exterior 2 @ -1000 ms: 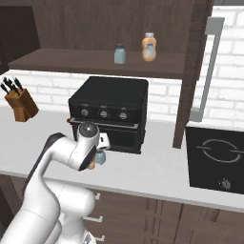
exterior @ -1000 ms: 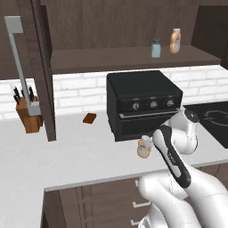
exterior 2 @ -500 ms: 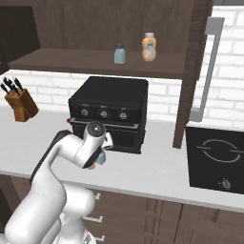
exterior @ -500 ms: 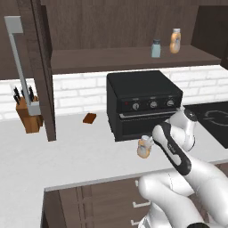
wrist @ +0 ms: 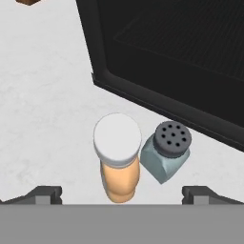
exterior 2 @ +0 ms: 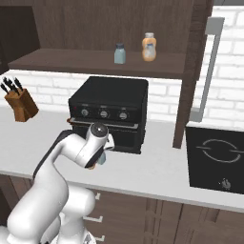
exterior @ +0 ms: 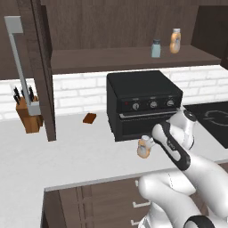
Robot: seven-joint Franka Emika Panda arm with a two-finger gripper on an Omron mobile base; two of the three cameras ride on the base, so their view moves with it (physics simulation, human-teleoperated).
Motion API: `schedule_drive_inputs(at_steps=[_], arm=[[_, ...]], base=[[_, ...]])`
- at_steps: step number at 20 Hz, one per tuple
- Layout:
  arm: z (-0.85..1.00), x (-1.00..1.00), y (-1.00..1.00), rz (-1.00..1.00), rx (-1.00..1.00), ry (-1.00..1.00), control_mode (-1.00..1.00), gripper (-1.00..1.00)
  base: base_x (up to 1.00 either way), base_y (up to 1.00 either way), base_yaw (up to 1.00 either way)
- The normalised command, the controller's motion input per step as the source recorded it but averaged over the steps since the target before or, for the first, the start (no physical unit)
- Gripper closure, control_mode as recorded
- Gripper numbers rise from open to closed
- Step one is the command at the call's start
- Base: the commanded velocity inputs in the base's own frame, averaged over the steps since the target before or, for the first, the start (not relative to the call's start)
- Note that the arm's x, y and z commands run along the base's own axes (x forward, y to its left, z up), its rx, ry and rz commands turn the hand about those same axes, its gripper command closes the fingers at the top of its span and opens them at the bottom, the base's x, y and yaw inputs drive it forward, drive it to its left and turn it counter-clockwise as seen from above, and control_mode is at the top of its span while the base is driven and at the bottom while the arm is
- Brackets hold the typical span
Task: Put the shaker and condiment bottle from the counter next to their counterparts in the cabinet.
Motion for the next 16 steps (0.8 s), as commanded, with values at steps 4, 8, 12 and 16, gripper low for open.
schedule_drive_inputs(at_steps=[4, 8, 12, 16], arm=[[-0.22, 0.03, 0.0, 0.0, 0.0, 0.0, -1.0, -1.0], [-0.07, 0.0, 0.0, 0.0, 0.01, 0.0, -1.0, -1.0], [0.0, 0.0, 0.11, 0.0, 0.01, 0.0, -1.0, -1.0], [-0.02, 0.0, 0.09, 0.0, 0.0, 0.0, -1.0, -1.0]], base=[[0.0, 0.0, 0.0], [0.0, 0.0, 0.0], [0.0, 0.0, 0.0], [0.0, 0.0, 0.0]])
